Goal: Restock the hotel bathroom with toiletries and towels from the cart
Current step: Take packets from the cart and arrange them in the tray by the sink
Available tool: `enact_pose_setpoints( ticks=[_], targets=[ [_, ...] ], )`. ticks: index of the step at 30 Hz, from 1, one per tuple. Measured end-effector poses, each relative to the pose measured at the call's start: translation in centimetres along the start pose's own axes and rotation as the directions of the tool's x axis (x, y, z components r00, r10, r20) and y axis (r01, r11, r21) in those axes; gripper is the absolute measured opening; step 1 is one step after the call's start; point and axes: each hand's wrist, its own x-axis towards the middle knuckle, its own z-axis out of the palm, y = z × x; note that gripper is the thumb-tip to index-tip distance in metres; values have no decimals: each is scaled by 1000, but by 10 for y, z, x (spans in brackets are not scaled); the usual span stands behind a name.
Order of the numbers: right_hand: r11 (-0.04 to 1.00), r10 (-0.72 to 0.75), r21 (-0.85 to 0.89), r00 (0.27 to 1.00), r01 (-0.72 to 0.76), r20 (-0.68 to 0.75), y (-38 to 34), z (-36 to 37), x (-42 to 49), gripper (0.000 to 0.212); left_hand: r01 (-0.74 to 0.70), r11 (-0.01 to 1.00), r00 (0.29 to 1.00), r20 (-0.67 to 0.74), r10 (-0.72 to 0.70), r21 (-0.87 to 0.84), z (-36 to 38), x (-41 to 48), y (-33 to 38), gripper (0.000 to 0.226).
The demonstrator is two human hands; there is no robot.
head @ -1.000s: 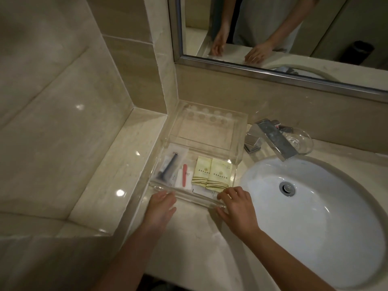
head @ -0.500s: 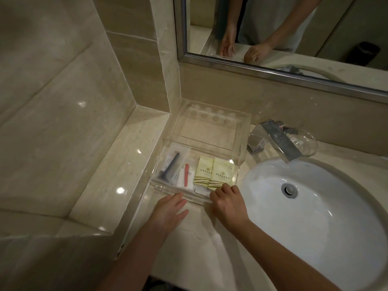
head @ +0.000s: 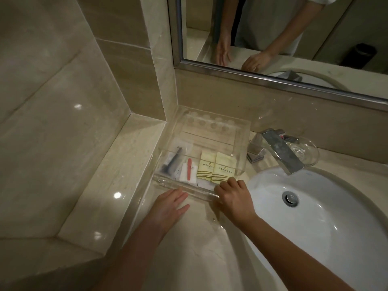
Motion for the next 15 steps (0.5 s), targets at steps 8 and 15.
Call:
enact_pose_setpoints(
  ticks=[8, 15],
  targets=[
    [939, 315, 151, 949, -309, -16, 15, 4, 15, 70, 89, 996, 994, 69, -88, -14, 3, 23, 20, 36],
    [915, 371, 155, 928, -372, 38, 36, 7, 42, 91, 97, 995, 991, 93, -99, 24, 23, 39, 42, 29]
  ],
)
